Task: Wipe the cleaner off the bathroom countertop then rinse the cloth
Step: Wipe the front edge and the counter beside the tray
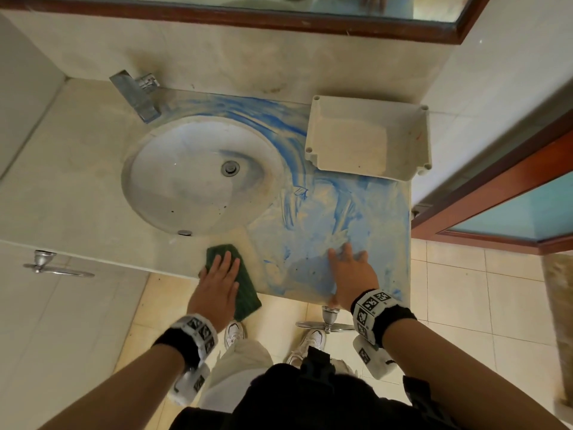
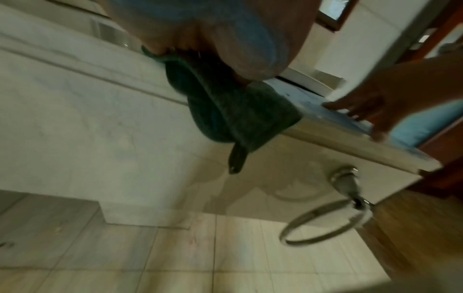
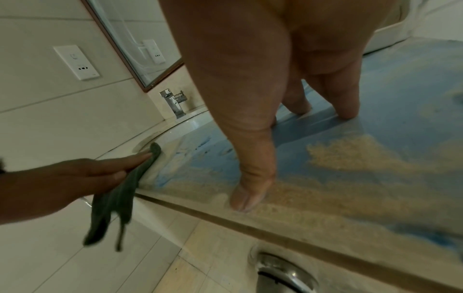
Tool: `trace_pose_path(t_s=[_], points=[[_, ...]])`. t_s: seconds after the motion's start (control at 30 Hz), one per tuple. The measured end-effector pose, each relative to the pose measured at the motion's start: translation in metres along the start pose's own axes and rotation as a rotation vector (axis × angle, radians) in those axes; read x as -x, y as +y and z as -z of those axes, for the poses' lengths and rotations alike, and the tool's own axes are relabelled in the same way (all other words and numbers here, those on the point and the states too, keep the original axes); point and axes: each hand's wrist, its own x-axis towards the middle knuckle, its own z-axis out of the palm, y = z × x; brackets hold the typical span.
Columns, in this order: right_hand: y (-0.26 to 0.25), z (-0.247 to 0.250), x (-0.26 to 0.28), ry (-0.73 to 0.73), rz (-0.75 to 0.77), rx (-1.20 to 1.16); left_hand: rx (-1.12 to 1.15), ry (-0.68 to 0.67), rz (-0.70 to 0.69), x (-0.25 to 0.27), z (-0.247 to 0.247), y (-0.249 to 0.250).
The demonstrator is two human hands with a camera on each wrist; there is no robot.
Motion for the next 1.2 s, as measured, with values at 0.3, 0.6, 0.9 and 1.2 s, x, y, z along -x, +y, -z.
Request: trace_pose_path(t_s=[0.3,0.6,0.9,1.2], points=[[-0.002,0.001,-0.003,-0.003,-0.008,0.008,-0.057,0.055,-0.038,-0.03,0.023,-0.049],[-0.003,0.001,-0.001,0.006,-0.013,0.001,-0.101,0.002,-0.098,-0.017,0.014,-0.017],[-0.004,0.003,0.0,0.001,-0.013,0.011,-0.221,-0.039,-0.255,-0.008,0.013,-0.064],[-0.005,0.004,0.001,-0.007,-0.027,0.01,-0.049,0.058,-0.233,0.005,-0.015,0.01]])
